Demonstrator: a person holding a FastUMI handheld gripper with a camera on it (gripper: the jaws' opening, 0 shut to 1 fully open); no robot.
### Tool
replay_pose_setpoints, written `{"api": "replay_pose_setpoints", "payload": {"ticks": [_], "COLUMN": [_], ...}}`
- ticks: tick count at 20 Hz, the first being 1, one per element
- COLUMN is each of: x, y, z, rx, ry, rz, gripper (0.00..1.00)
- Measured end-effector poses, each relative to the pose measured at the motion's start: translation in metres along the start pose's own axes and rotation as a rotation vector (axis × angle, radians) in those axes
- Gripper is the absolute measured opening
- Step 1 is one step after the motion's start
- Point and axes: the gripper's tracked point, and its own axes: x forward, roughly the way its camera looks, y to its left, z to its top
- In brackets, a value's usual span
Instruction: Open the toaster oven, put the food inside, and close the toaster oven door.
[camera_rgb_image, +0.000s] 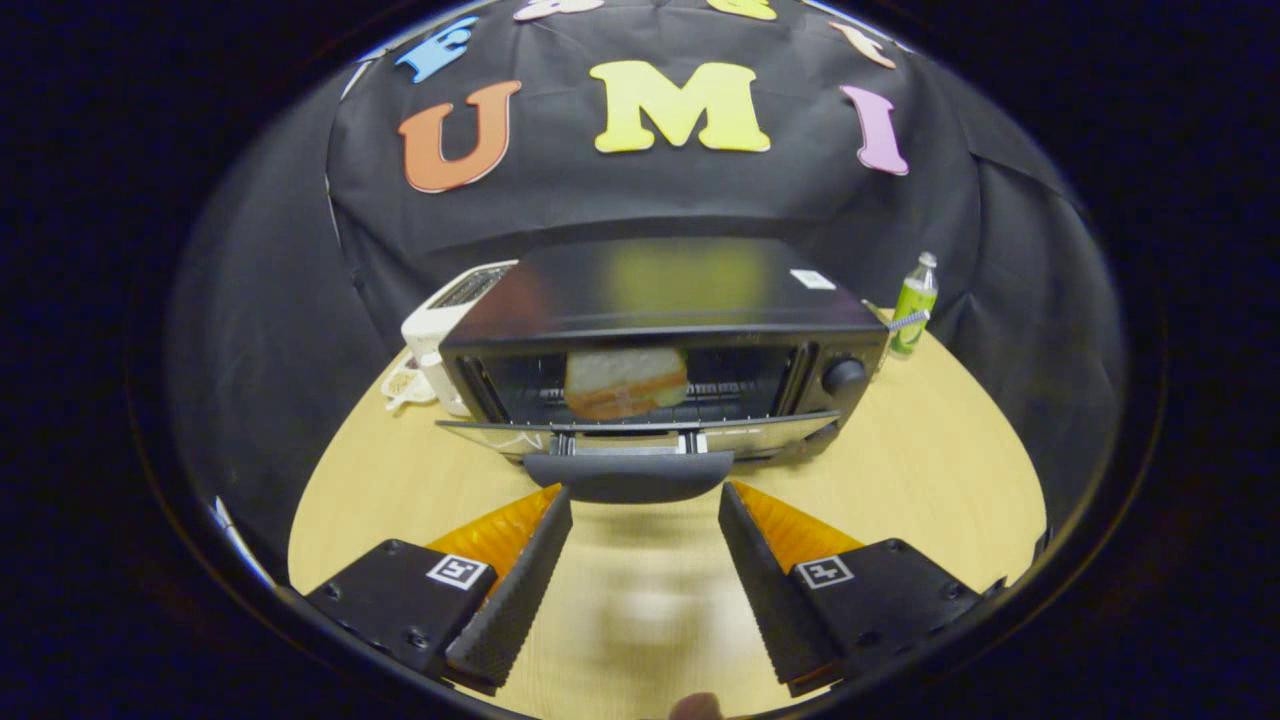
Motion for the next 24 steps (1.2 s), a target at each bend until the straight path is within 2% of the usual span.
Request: {"api": "replay_pose_setpoints", "payload": {"ticks": [11,15,19,24], "x": [-0.133,-0.193,-0.244,-0.284], "y": [-0.014,-0.021,-0.010,0.013], "z": [0.148,0.197,0.224,0.216], "rx": [0.057,0.026,-0.020,-0.019], "ry": [-0.294,-0.439,-0.537,-0.592], "rz": [0.016,-0.003,-0.013,0.019], "gripper": [0.96,0.96,0.99,1.00]}}
